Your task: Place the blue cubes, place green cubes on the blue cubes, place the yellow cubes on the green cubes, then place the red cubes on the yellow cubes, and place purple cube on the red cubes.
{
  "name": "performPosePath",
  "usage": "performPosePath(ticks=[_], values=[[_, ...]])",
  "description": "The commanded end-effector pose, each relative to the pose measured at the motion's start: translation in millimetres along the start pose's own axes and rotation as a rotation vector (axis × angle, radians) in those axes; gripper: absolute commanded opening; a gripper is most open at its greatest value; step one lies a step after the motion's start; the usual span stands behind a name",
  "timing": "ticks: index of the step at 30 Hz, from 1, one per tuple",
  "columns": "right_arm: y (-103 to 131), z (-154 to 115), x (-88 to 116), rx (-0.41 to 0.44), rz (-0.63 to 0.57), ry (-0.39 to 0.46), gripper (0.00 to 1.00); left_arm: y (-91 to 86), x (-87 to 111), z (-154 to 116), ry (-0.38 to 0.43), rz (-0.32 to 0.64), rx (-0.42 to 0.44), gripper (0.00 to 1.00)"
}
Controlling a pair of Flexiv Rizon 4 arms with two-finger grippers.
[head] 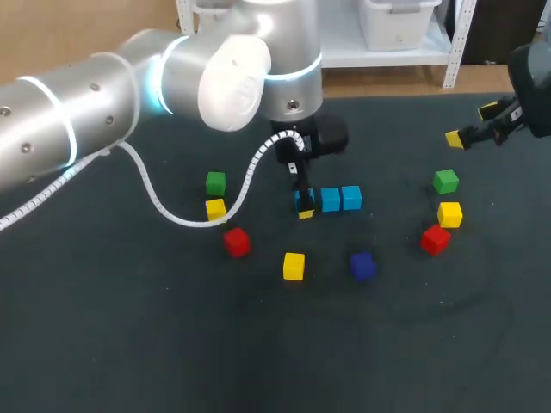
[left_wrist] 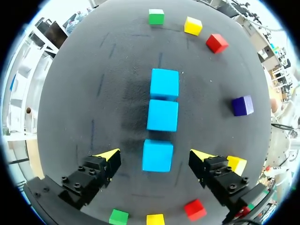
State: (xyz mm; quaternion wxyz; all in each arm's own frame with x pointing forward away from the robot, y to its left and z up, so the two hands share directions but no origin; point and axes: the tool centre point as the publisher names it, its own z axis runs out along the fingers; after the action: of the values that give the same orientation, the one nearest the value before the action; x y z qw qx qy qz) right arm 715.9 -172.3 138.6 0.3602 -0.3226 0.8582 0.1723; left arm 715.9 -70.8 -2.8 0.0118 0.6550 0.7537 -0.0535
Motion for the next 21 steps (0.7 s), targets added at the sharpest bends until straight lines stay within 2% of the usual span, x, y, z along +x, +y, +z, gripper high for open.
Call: performPosePath(ticks=[1, 3, 5, 6, 7, 10, 11, 15, 19, 21], values=[[0.9, -0.1, -0.2, 0.004, 0.001, 0.002, 1.00, 0.6, 2.6, 1.7, 0.000, 0.006, 0.001, 1.00], [0.9, -0.1, -0.2, 0.004, 0.001, 0.002, 1.00, 0.6, 2.7, 2.4, -0.003, 0.008, -0.001, 0.80], [0.9, -0.1, -0.2, 0.004, 0.001, 0.002, 1.00, -0.1, 1.8, 2.6, -0.012, 0.018, -0.010, 0.73], [0.9, -0.1, -0.2, 0.004, 0.001, 0.002, 1.00, -0.9, 0.9, 2.4, -0.016, 0.022, -0.011, 0.67], [0.9, -0.1, -0.2, 0.004, 0.001, 0.002, 1.00, -1.5, 0.1, 2.1, -0.019, 0.025, -0.012, 0.54], [0.9, -0.1, -0.2, 0.004, 0.001, 0.002, 1.00, -2.2, -1.6, 1.4, -0.021, 0.035, -0.013, 0.34], [0.9, -0.1, -0.2, 0.004, 0.001, 0.002, 1.00, -2.2, -1.8, 1.3, -0.021, 0.037, -0.013, 0.24], [0.9, -0.1, -0.2, 0.004, 0.001, 0.002, 1.00, -2.7, -2.1, 0.6, -0.020, 0.050, -0.012, 0.18], [0.9, -0.1, -0.2, 0.004, 0.001, 0.002, 1.00, -3.8, -1.8, 0.6, -0.018, 0.056, -0.012, 0.00], [0.9, -0.1, -0.2, 0.004, 0.001, 0.002, 1.00, -4.8, -2.7, 0.2, -0.019, 0.058, -0.010, 0.00]])
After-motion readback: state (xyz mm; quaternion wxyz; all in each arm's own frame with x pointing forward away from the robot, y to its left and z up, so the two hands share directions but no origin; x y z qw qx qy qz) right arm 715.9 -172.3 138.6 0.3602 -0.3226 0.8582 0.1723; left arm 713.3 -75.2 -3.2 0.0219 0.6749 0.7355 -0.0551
